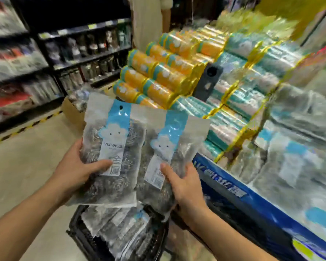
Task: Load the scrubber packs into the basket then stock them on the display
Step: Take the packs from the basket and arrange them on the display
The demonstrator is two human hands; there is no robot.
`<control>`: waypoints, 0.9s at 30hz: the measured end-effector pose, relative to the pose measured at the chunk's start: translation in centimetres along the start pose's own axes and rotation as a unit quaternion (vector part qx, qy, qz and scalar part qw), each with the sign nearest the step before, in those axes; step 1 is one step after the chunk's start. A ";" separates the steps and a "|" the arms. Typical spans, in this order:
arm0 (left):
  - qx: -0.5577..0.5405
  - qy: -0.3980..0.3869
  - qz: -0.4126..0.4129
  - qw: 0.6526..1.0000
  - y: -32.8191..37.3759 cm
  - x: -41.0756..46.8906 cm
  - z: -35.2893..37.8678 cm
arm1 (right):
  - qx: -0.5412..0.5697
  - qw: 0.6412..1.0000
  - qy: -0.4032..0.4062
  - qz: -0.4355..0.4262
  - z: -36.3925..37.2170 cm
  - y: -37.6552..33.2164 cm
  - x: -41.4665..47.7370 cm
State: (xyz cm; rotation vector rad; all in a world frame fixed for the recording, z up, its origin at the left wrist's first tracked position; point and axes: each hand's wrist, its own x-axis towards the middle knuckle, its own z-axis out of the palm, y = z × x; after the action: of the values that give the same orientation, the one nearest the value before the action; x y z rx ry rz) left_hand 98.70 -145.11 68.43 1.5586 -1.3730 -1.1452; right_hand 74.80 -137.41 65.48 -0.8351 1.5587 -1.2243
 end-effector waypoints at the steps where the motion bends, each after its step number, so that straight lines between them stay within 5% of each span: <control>1: -0.014 -0.016 0.014 1.000 2.4 -0.6 1.6 | -0.010 1.000 0.018 -0.018 -2.6 -2.1 -0.5; 7: -0.096 -0.130 0.064 0.985 14.6 -5.1 18.4 | -0.007 0.984 0.151 -0.097 -23.9 -8.7 -3.1; 16: -0.066 -0.279 0.012 0.958 19.4 -12.8 46.3 | 0.031 0.953 0.302 -0.006 -55.2 -4.3 -8.8; 22: 0.063 -0.300 -0.042 0.951 17.6 -13.4 53.6 | 0.098 0.922 0.356 0.118 -64.6 2.9 -11.2; 27: 0.169 -0.294 0.008 0.941 15.5 -13.0 55.4 | 0.100 0.911 0.356 0.182 -66.0 6.4 -11.1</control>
State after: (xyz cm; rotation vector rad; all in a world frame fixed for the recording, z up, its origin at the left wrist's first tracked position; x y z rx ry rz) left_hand 40.97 -133.24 67.27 1.4833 -2.0594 -1.5015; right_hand 16.00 -104.87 65.35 0.0801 1.9918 -1.4516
